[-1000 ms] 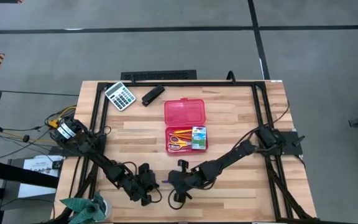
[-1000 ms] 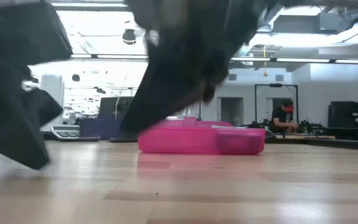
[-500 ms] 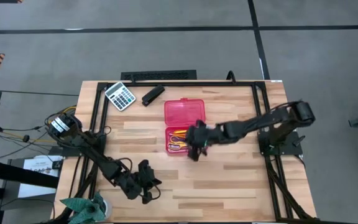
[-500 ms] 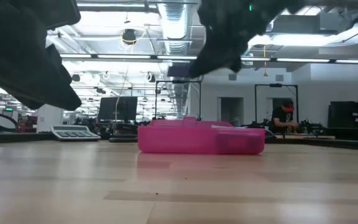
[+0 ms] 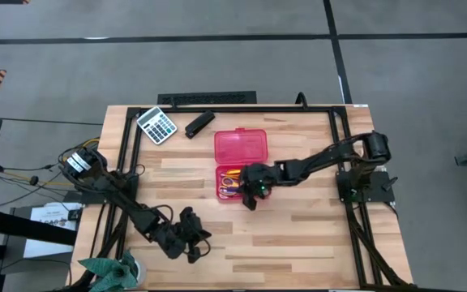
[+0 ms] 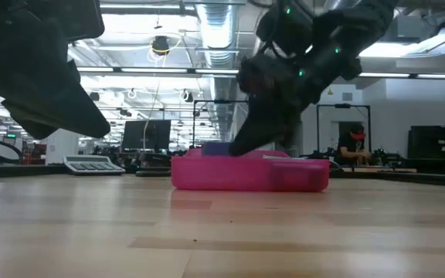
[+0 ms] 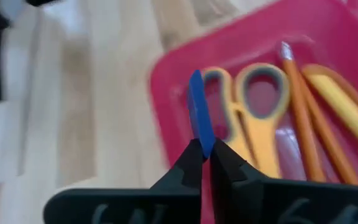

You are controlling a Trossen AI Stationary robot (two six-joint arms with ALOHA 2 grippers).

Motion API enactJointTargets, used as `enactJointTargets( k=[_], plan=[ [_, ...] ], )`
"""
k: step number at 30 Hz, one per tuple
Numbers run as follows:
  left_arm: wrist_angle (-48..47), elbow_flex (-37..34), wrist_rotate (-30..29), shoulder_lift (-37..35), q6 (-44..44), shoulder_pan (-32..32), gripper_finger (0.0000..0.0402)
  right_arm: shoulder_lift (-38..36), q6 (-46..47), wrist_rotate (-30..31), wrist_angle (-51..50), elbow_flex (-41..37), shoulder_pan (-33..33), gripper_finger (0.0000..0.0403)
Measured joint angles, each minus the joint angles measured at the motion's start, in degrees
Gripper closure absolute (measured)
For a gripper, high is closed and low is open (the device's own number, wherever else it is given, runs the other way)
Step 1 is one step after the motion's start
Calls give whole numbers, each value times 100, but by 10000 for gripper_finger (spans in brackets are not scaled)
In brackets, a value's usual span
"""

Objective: Pack school essentials
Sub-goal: Put the blue eraser into the red supply box, then close the red supply box

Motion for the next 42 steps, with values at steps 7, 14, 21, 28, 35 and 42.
enactJointTargets(
  k=[7,14,21,28,35,42],
  plan=[
    [-2,2,-46,0,87,64,401,37,-67,33,-13,6,-20,373],
    [-28,2,-141,0,134,113,401,37,-47,82,-97,6,-66,357],
    [-122,2,-240,0,137,118,401,36,-76,81,-305,6,-156,337],
    [-490,2,169,-453,349,388,401,-422,-179,-255,-656,53,-442,288],
    [-884,7,374,-2515,1975,1096,401,-2107,-582,-436,-1292,172,-920,254],
    [-837,11,-403,-5091,2807,1617,401,-4062,-604,-412,-1916,181,-1405,254]
  ],
)
